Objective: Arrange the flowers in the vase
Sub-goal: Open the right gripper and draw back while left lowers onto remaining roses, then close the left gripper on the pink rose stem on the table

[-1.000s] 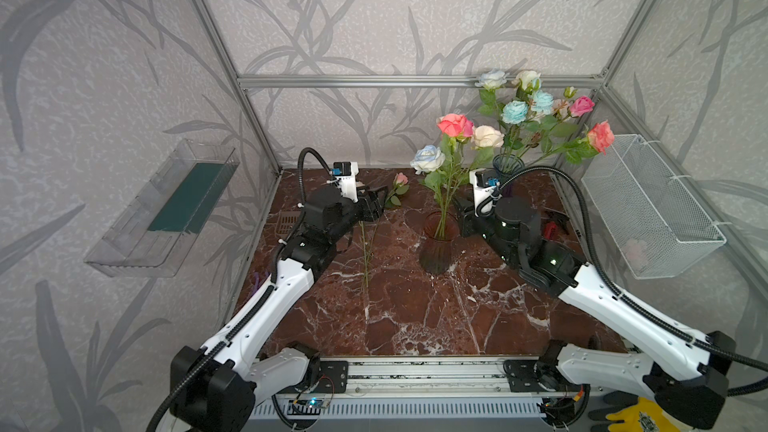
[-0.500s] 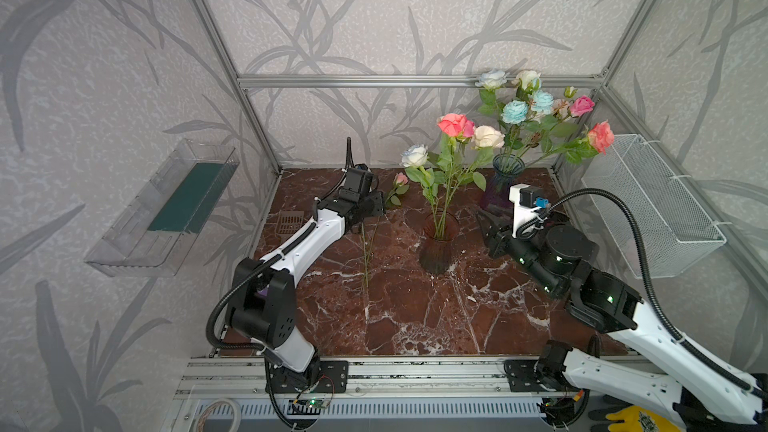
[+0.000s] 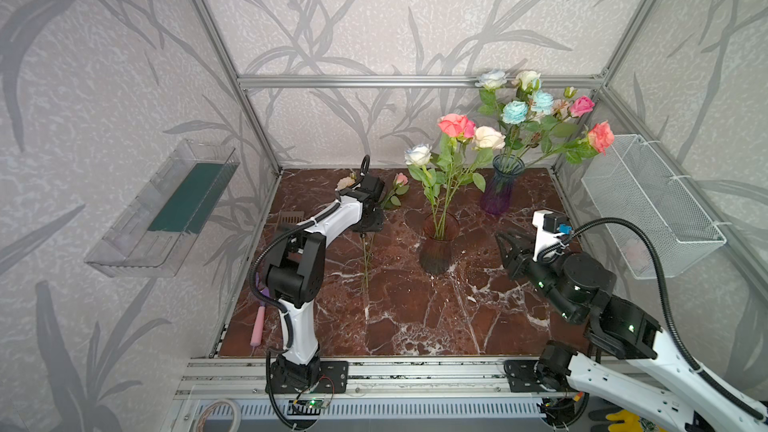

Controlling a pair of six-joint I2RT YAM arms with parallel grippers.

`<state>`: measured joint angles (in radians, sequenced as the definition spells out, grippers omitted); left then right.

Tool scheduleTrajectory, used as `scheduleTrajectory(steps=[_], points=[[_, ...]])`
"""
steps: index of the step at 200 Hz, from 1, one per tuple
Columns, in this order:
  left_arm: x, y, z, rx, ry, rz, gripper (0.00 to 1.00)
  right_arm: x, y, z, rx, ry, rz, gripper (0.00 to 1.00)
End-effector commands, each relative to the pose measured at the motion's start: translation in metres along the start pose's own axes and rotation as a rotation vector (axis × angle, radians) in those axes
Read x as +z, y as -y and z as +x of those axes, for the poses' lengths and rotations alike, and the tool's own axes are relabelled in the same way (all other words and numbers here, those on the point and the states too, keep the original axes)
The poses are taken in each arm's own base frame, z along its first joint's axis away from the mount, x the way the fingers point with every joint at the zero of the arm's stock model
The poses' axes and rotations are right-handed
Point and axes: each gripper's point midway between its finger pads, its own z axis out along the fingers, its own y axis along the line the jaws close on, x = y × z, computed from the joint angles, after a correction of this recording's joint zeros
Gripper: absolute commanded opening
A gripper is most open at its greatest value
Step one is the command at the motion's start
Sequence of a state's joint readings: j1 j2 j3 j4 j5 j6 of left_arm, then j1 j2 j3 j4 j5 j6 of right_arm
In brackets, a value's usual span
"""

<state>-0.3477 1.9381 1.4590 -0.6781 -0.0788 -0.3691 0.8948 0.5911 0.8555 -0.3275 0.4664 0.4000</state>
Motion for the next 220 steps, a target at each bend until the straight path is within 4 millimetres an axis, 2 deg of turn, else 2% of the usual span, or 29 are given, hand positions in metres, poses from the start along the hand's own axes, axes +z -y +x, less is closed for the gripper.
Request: scheduleTrajectory(steps=[1,62,118,160,189,220], points=[[-0.001,0.002,0.011,-0.014,-0.052,0.012,0.46,-0.008,0.011,-0.001,0.03,0.024,0.03,0.37],[0.004,0.006,0.042,-0.028,-0.134,0.066,0.45,-0.023,0.021,0.01,0.055,0.023,0.018,0.38],[0.016,0.002,0.073,0.033,-0.249,0.059,0.33,-0.032,0.033,0.028,0.1,0.009,0.019,0.38],[0.022,0.001,0.083,0.065,-0.288,0.053,0.3,-0.038,0.037,0.028,0.111,0.009,0.022,0.38],[0.028,0.004,0.088,0.08,-0.307,0.057,0.21,-0.036,0.034,0.029,0.11,-0.004,0.017,0.38],[0.029,0.005,0.093,0.096,-0.321,0.053,0.18,-0.037,0.033,0.027,0.12,-0.005,0.011,0.38]])
